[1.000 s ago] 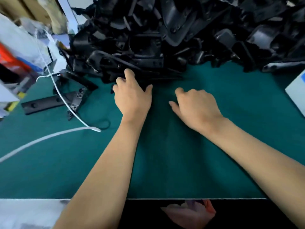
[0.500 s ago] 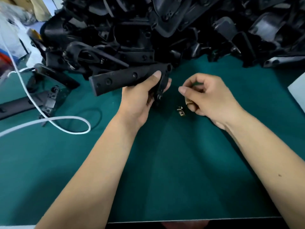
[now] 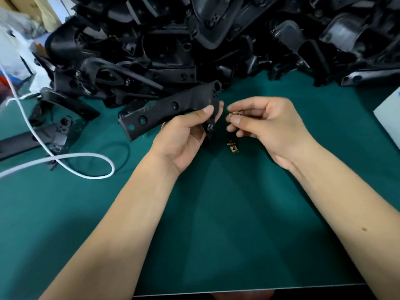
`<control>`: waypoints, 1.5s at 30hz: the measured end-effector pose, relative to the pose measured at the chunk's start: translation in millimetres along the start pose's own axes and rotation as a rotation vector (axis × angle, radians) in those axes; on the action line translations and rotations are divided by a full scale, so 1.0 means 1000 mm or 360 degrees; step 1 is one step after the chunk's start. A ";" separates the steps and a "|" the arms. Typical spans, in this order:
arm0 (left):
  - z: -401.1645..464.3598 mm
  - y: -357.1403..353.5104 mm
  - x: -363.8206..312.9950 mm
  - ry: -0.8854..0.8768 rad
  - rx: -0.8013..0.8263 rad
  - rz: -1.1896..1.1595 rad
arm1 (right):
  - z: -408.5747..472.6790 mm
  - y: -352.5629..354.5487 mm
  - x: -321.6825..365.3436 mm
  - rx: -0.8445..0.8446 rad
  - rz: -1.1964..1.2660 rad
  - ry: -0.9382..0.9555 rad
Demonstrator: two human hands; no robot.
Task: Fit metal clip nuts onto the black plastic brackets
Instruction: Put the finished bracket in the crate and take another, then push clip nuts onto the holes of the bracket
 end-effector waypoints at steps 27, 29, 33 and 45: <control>-0.005 -0.005 -0.003 -0.0045 -0.0106 -0.0084 | -0.003 -0.004 0.002 0.0068 -0.0663 0.0251; -0.005 -0.004 -0.002 -0.0048 -0.0107 -0.0067 | -0.002 -0.005 0.002 0.0069 -0.0463 0.0197; -0.005 -0.004 -0.002 -0.0049 -0.0082 -0.0057 | -0.001 -0.004 0.001 0.0040 -0.0341 0.0159; -0.006 -0.005 0.005 -0.0333 -0.0222 0.0795 | -0.004 -0.005 0.004 -0.0073 0.0152 0.0031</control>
Point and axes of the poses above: each hand's wrist, its own z-axis towards the middle knuckle, its own y-axis out of the back of the hand, x = y × z, the point moved 3 cm from there along z, towards the middle knuckle, and after that the axes turned 2 degrees about -z, right-handed, at the moved point
